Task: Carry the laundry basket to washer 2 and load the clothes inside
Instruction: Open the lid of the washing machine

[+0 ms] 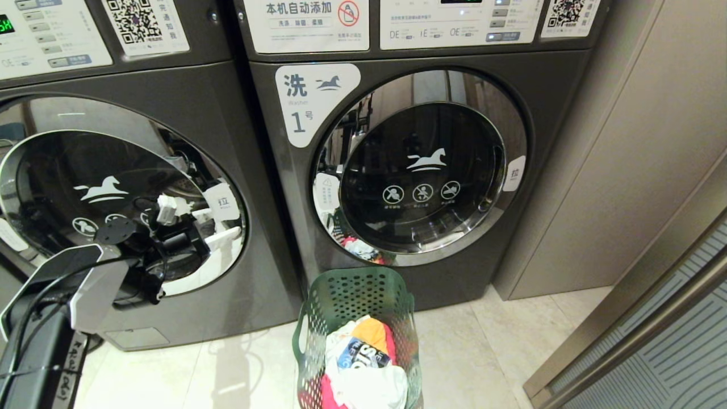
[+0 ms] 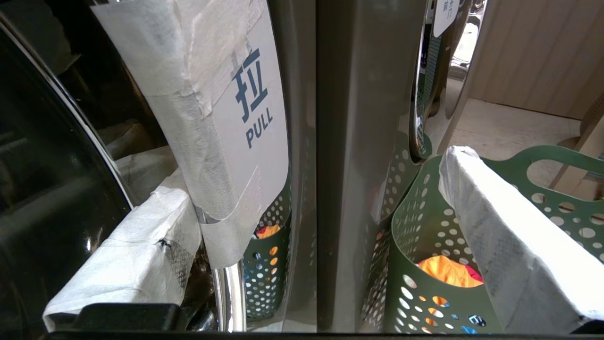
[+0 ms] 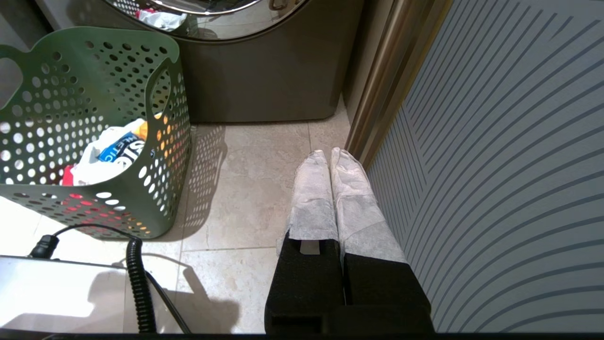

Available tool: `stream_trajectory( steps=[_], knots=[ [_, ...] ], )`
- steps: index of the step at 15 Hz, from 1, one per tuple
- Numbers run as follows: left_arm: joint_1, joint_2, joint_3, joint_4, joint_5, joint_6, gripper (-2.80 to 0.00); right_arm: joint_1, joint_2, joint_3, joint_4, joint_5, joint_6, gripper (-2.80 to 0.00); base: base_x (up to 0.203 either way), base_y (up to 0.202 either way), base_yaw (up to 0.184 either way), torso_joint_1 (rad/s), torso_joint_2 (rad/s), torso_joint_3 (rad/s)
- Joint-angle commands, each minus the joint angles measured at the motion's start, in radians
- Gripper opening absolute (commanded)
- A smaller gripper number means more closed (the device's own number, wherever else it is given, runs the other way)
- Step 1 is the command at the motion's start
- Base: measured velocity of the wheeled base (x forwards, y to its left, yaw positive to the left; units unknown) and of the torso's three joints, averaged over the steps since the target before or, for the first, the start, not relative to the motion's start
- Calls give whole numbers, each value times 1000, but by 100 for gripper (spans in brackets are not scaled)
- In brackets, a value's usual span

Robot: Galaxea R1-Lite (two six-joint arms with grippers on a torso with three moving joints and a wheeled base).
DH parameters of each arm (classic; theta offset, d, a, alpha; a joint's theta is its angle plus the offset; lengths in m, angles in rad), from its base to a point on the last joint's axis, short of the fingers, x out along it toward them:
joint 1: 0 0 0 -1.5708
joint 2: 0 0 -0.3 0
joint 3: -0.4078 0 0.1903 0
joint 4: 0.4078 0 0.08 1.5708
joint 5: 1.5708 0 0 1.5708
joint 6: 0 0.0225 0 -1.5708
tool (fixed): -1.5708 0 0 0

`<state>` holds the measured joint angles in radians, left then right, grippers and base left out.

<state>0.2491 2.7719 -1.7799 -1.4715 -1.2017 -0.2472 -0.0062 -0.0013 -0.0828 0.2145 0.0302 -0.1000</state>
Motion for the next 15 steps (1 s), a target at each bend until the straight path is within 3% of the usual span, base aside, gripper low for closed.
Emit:
stream_trajectory(
  steps=[1, 8, 12, 15],
  knots=[
    [-1, 15, -30, -9, 8, -4, 0, 0, 1, 0, 0, 0, -1, -280, 0, 0, 0, 0, 0, 0],
    [-1, 17, -49, -9, 19, -27, 0, 1, 1, 0, 1, 0, -1, -280, 0, 0, 0, 0, 0, 0],
    [-13, 14, -47, -28, -35, -29, 0, 0, 1, 0, 2, 0, -1, -280, 0, 0, 0, 0, 0, 0],
    [-24, 15, -39, -58, -39, -30, 0, 0, 1, 0, 2, 0, -1, -280, 0, 0, 0, 0, 0, 0]
  ],
)
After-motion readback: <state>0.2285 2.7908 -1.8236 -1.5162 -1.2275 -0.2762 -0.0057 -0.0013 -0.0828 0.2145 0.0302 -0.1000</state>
